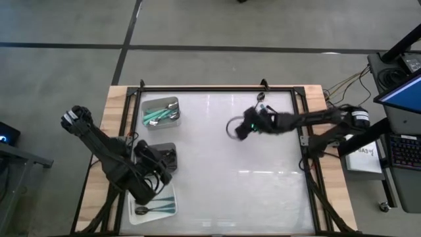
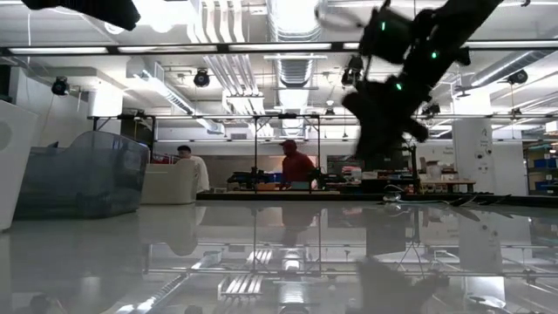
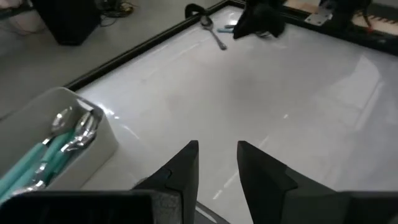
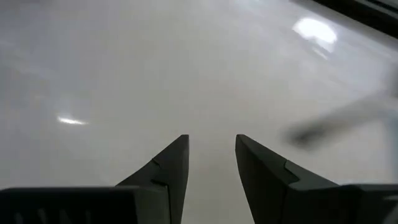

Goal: Sort silverware by color (type)
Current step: Put the black spoon into the black bin

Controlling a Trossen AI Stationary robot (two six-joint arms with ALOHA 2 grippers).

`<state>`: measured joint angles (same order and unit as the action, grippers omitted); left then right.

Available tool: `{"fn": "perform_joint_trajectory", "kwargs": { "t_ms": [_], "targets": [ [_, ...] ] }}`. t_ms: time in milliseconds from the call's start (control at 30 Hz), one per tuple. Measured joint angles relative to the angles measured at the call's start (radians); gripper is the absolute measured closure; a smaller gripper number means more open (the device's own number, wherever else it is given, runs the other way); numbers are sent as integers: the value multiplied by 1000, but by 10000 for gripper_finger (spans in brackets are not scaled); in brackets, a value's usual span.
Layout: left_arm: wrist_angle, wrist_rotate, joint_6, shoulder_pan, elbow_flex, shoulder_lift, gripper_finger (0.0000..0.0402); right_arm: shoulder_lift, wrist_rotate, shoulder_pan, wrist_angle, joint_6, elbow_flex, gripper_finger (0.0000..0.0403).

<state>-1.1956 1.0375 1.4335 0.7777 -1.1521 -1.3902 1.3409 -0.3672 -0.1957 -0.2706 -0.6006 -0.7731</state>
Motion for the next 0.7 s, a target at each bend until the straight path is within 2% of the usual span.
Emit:
{"fn": "perform_joint_trajectory", "kwargs": {
  "t_ms": [133, 267, 500, 700],
  "targets": [
    [120, 0, -51, 0, 70, 58, 312, -70, 4, -185, -249, 4, 0, 280],
    [293, 1, -159, 0, 144, 114, 315, -125, 56, -357, -387, 40, 0, 280],
    [572, 9, -374, -2, 243, 160, 316, -76, 195, -597, -450, 206, 0, 280],
    [615, 11, -404, -2, 254, 164, 316, 27, 210, -711, -453, 337, 1, 280]
  ]
}}
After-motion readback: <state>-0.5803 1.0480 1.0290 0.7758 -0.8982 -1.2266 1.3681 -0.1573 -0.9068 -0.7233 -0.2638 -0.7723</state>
